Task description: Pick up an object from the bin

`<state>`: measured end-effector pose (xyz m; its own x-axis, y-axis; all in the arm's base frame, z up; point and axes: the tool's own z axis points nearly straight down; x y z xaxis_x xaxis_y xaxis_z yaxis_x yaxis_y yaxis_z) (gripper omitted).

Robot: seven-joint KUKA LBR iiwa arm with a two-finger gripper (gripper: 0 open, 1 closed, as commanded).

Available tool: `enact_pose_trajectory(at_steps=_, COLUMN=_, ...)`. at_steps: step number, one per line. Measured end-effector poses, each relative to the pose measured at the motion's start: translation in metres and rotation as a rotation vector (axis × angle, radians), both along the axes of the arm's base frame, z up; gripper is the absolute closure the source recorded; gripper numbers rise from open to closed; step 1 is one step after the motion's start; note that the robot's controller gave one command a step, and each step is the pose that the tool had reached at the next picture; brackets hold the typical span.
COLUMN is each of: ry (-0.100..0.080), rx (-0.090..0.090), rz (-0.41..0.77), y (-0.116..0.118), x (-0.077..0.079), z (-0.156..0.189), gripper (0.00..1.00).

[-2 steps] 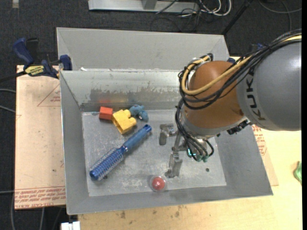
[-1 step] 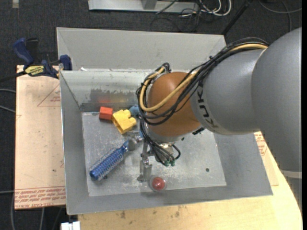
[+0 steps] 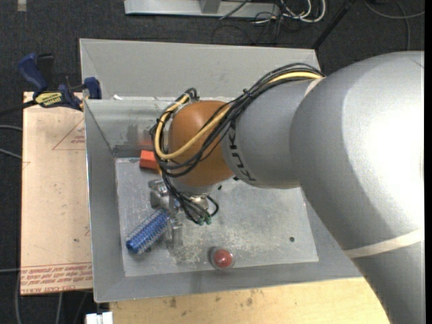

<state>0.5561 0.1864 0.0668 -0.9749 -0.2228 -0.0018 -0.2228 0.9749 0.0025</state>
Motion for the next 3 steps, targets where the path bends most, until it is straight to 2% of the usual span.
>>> enact_pose_trajectory(at_steps=1, ry=0.000, rx=-0.001, rz=-0.004, y=-0.002, x=0.000, z=0.003, gripper=1.00)
enact_pose_trajectory(at_steps=2, ry=-0.007, rx=0.000, rz=0.002, y=-0.015, x=0.000, z=0.123, gripper=1.00)
enact_pose_trajectory(at_steps=3, ry=-0.008, rx=0.001, rz=0.033, y=0.003, x=-0.035, z=0.265, gripper=1.00)
